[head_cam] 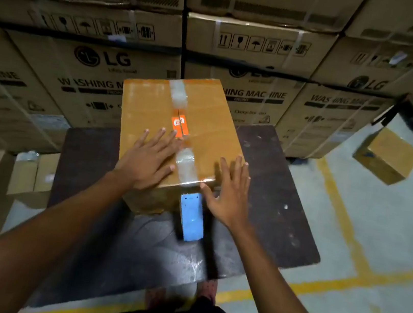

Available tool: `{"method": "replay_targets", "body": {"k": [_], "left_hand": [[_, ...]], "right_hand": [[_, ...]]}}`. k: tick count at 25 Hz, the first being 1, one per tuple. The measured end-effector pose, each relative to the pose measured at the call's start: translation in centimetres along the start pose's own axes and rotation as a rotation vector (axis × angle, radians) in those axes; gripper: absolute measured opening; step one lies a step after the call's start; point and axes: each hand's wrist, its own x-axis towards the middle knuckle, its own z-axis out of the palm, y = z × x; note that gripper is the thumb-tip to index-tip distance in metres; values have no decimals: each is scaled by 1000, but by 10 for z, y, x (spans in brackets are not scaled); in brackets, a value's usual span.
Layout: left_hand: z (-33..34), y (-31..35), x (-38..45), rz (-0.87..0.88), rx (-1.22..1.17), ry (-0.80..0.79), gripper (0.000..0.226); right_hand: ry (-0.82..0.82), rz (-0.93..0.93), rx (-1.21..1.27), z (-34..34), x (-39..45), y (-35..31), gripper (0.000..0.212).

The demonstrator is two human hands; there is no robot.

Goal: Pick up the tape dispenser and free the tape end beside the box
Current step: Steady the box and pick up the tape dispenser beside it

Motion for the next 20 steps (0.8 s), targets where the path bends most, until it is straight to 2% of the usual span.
{"method": "replay_targets", "body": {"k": [4, 8, 10, 13, 15, 20], "left_hand": [[18, 1, -5, 104, 61, -61, 66], [27, -1, -5, 107, 1, -107, 64], [29, -2, -3, 103, -23, -112, 64], [30, -2, 0, 101, -41, -123, 63], [32, 0, 2, 90, -52, -122, 62], [37, 5, 4, 51, -81, -106, 62]], "right_hand": [[11, 97, 126, 31, -40, 3, 99], [25, 155, 343, 50, -53, -1, 104], [2, 243, 497, 58, -60, -8, 104], [-69, 430, 706, 67, -68, -15, 94], [-128, 522, 761, 69, -70, -17, 84], [-98, 477, 760, 66, -72, -15, 53]]}}
